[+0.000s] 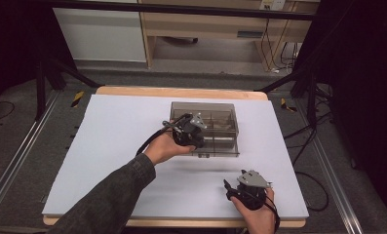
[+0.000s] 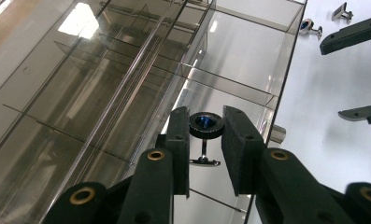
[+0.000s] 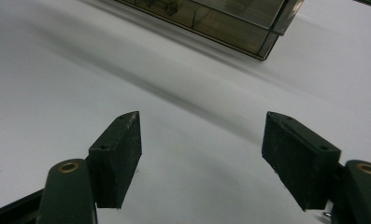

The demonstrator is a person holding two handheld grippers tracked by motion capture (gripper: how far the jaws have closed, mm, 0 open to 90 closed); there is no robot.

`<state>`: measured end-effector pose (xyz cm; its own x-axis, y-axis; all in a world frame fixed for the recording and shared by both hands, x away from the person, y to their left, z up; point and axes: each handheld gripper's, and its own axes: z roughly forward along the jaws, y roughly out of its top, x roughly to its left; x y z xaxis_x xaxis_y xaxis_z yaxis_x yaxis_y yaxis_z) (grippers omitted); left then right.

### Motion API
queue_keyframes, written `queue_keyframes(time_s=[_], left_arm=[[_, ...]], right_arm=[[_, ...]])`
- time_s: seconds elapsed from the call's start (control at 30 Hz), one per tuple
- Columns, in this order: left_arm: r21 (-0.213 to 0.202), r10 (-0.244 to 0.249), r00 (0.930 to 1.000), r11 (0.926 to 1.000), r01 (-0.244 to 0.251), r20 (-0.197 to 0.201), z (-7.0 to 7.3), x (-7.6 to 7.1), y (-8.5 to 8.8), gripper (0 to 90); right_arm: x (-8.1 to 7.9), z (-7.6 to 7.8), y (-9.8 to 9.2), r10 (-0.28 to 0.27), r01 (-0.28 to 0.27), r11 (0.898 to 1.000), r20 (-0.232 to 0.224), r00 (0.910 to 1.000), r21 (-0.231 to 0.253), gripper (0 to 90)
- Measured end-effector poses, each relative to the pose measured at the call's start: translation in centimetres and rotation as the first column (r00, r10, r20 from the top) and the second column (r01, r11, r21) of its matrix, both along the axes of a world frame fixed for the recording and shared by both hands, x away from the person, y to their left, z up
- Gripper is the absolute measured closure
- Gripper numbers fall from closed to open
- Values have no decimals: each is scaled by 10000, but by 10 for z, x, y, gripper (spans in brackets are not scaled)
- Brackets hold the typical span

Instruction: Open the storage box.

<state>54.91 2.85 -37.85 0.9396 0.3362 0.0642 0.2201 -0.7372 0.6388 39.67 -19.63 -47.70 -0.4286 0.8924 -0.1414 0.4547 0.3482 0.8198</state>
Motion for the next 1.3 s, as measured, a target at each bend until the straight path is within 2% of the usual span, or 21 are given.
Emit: queue_keyframes(time_s=[0.43, 0.6, 0.67, 0.8, 0.87, 1.03, 1.1, 1.2, 1.3], left_arm=[[151, -129, 9999, 9998, 129, -38, -2, 0, -1, 725], [-356, -90, 10000, 9993, 89, -27, 6, -1, 4, 696], [-585, -19, 9997, 9983, 34, 247, 13, -3, 7, 682], [-821, 73, 9968, 9966, -7, 801, 28, -12, 17, 611], [-690, 90, 9946, 9976, -18, 1035, 32, -17, 23, 576], [-684, 234, 9905, 9976, -142, 1354, 35, -29, 44, 451], [-666, 441, 9870, 9972, -342, 1542, 35, -34, 54, 382], [-869, 758, 9814, 9943, -612, 1763, 35, -42, 71, 269], [-960, 1388, 9725, 9878, -1225, 1869, 33, -50, 89, 165]], right_arm=[[0, 0, -1, -2, 2, 10000, 14, 10000, -10, 286], [0, 0, -1, -21, 21, 10000, 40, 10000, -24, 285], [0, 1, -1, -49, 49, 10000, 28, 10000, 1, 285], [-1, 1, -2, -163, 163, 9999, 91, 9998, 26, 280], [-1, 2, -2, -157, 156, 9999, 128, 9998, 25, 285], [-2, 6, -7, -319, 316, 9994, 234, 9992, 125, 316], [-1, 11, -12, -358, 351, 9990, 258, 9990, 275, 339], [2, 22, -19, -429, 420, 9988, 337, 9985, 259, 379], [6, 36, -28, -477, 471, 9987, 343, 9983, 180, 410]])
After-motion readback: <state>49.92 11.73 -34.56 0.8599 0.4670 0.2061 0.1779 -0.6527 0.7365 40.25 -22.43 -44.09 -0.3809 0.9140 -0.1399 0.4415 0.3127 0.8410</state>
